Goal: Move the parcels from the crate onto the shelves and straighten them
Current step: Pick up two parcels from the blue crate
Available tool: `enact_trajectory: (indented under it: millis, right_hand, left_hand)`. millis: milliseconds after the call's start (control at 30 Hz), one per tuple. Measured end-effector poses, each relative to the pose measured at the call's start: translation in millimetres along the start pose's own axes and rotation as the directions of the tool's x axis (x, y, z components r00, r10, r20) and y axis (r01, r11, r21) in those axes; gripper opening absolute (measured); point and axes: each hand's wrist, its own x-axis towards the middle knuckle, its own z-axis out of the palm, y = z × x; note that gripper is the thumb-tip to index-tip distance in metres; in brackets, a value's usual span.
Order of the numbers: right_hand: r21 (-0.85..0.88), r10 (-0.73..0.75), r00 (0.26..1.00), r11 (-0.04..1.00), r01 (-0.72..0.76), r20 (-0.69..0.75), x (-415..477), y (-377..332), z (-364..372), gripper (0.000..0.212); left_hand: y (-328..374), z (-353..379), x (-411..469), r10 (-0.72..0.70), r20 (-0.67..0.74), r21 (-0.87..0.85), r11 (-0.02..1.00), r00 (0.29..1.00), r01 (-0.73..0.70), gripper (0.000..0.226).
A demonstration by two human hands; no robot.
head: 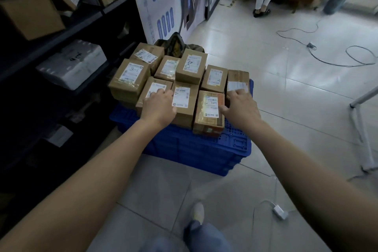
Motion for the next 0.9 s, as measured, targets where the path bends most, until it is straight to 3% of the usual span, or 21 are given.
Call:
enact_trajectory:
  millis: [367, 633, 900]
  right_hand:
    - [0.055, 0.033, 0.978, 0.997, -0.045, 0.208, 113, 21, 64, 0.050]
    - [0.127, 0.138, 0.932, 0.974, -0.190, 0.335, 155, 28, 123, 0.057]
    - [0.249, 0.279, 0.873, 0.884, -0.396, 0.400, 171, 56, 182, 0.055]
  left_hand:
    - [-29, 71, 128, -0.137, 0.233, -0.069, 0.985, 0.963, 0.157, 0.035]
    - [-57, 123, 178, -0.149, 0.380, -0.017, 0.986, 0.913, 0.168, 0.040]
    - [-68, 167, 198, -0.167, 0.410, -0.093, 0.970, 0.897, 0.223, 0.042]
